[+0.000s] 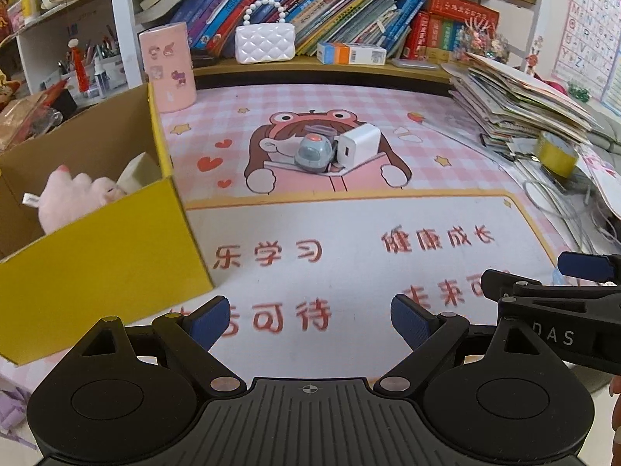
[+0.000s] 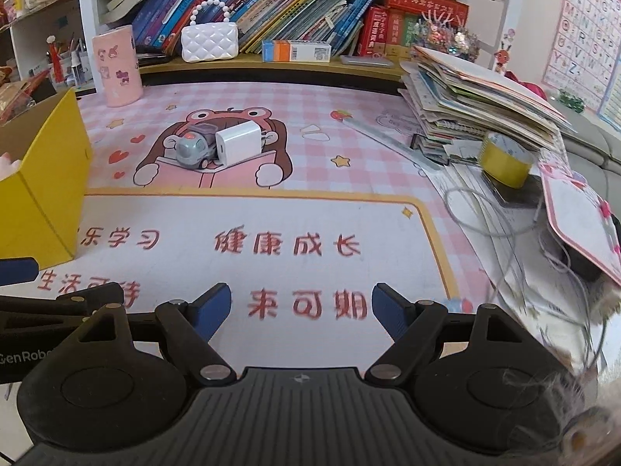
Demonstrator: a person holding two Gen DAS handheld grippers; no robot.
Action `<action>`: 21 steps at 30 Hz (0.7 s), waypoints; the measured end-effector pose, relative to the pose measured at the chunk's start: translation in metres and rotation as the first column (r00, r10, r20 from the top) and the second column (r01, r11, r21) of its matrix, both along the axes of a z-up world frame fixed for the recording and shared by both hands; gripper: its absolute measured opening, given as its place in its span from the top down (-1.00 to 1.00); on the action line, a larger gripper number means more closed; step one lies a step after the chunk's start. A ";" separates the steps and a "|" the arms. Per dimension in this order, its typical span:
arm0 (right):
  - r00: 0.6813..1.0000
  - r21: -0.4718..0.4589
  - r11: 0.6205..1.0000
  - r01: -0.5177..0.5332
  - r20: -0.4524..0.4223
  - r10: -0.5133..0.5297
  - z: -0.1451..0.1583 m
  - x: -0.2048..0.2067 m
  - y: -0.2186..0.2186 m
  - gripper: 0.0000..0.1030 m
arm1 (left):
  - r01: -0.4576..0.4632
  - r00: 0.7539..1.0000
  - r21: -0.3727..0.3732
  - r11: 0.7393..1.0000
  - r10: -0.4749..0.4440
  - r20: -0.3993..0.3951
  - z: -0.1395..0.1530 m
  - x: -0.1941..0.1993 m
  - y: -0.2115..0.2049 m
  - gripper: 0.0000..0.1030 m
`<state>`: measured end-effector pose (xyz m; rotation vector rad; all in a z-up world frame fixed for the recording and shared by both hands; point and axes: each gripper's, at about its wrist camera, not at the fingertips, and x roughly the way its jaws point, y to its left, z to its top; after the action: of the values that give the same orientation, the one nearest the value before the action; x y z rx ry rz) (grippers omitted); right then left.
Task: Organize objects
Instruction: 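Reach the right tool to the white charger and close on it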
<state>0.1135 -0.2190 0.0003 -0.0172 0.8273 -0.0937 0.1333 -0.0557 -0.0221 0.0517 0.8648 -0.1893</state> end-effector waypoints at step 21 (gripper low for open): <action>0.989 0.046 0.989 -0.143 0.041 0.141 -0.002 0.091 -0.034 -0.54 | -0.142 0.990 0.059 0.988 0.140 0.029 0.005 0.068 -0.025 -0.79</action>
<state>0.2045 -0.2525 -0.0018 -0.0283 0.7882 0.0601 0.2009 -0.0807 -0.0173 0.0495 0.8459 -0.0295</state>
